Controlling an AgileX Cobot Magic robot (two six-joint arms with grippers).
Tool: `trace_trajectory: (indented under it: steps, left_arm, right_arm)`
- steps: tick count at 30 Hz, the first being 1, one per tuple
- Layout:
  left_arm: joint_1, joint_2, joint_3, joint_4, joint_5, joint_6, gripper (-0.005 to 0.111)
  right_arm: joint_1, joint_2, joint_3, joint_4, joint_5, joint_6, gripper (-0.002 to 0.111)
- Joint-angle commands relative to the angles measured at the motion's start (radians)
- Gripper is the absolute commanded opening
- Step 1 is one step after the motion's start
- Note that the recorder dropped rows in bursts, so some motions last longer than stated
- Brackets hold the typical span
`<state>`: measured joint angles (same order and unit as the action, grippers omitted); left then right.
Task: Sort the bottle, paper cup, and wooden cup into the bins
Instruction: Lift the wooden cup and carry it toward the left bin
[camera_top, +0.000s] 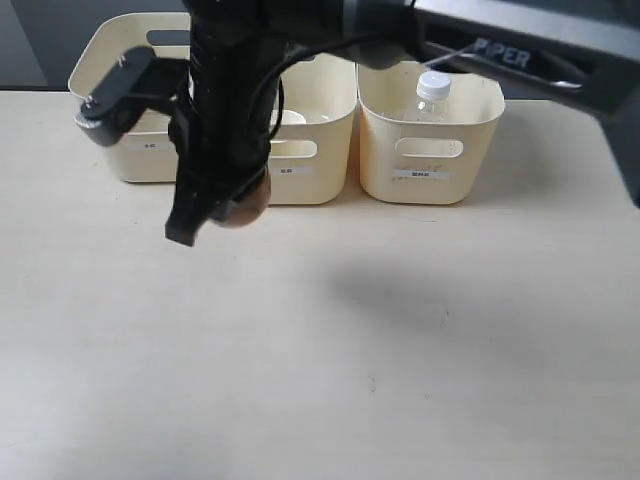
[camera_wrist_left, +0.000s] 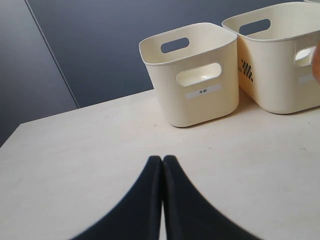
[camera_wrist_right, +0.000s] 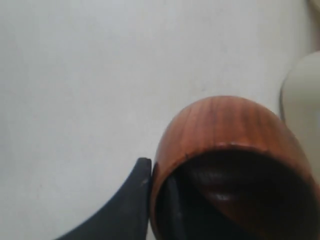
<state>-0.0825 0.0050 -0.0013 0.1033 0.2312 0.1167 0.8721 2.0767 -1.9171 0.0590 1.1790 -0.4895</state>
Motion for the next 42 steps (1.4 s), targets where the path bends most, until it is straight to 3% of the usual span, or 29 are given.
trace_trajectory:
  steps: [1,13,28,42]
  left_arm:
    - [0.003,-0.005,0.001,0.003,-0.006,-0.002,0.000]
    - [0.003,-0.005,0.001,0.003,-0.006,-0.002,0.000]
    - [0.003,-0.005,0.001,0.003,-0.006,-0.002,0.000]
    - [0.003,-0.005,0.001,0.003,-0.006,-0.002,0.000]
  right_arm:
    - [0.007,-0.080,-0.002,-0.010,-0.158,-0.009,0.000]
    - [-0.011,-0.043,-0.088,-0.012,-0.587,0.003,-0.001]
    - [-0.112,0.425,-0.597,-0.004,-0.613,0.100,-0.001]
    - [-0.151,0.515,-0.615,0.047,-0.607,0.100,-0.001]
